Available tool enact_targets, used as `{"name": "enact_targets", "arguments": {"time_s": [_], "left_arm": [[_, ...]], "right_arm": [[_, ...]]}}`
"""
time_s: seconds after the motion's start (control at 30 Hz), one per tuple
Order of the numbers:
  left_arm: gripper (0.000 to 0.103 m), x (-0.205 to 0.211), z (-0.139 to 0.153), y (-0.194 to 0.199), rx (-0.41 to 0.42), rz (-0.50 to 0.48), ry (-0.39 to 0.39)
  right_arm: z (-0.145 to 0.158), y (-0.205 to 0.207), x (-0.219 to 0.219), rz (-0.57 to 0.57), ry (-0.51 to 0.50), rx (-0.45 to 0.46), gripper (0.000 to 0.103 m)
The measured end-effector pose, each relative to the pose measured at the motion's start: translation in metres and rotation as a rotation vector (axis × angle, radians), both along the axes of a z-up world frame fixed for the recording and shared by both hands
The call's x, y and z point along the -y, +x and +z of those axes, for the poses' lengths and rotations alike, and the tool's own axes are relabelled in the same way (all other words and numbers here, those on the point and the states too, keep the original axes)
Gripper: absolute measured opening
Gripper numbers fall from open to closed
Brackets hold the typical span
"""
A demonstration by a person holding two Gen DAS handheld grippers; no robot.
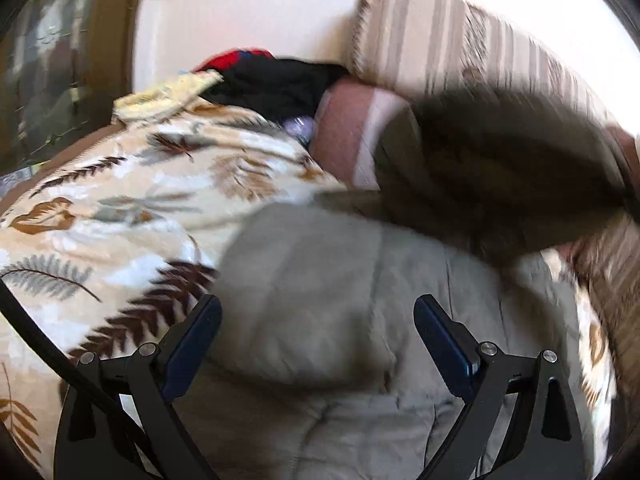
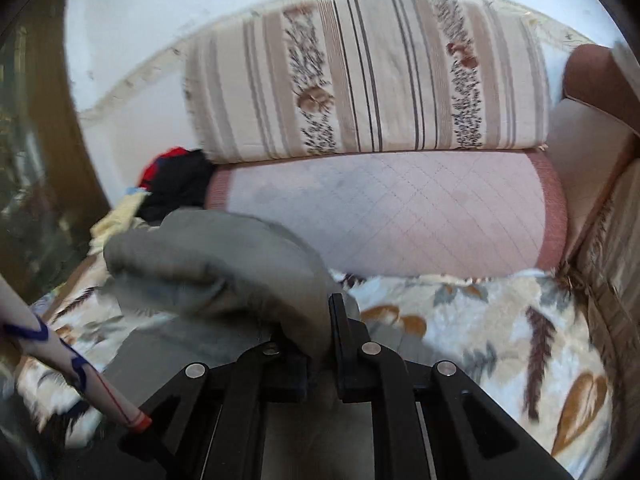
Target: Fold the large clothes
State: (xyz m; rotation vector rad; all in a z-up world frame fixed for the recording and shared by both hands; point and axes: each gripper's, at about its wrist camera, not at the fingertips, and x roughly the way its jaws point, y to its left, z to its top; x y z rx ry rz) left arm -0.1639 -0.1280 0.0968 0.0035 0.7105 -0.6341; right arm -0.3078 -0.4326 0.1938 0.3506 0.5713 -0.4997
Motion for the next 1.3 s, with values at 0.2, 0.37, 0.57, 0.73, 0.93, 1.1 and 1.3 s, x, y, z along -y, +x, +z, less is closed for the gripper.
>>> {"name": "enact_targets", "arguments": {"time_s": [0.2, 0.37, 0.57, 0.73, 0.93, 1.1, 1.3], "left_arm": [[0.096, -0.02, 0.021, 0.004, 0.005, 0.018, -0.136], [0.096, 0.022, 0.007, -0.01, -0.051, -0.129, -0.166], [0.096, 0.079, -0.042, -0.026, -0.091, -0.22, 0.106], [0.096, 0.083, -0.045, -0.037, -0.018, -0.23, 0.161], [0.096, 0.076, -0.043, -0.037, -0.012, -0.233, 0.153], [0.096, 0.074, -0.044, -0.039, -0.004, -0.23, 0.155], [0.096, 0.059, -0.028, -0.053, 0.039, -0.193, 0.126]], "right_arm": [[-0.062, -0.074, -0.065, 0.016, -0.007, -0.072, 0.01], [-0.138, -0.081, -0.072, 0.016, 0.047, -0.185, 0.01], [-0.149, -0.076, -0.07, 0.034, 0.02, -0.222, 0.016], [-0.149, -0.082, -0.066, 0.055, 0.047, -0.251, 0.048], [-0.099, -0.097, -0.083, 0.044, -0.043, -0.163, 0.048], [-0.071, -0.1, -0.093, 0.065, -0.062, -0.019, 0.048], [-0.106, -0.053, -0.093, 0.131, 0.023, -0.059, 0.049]]}}
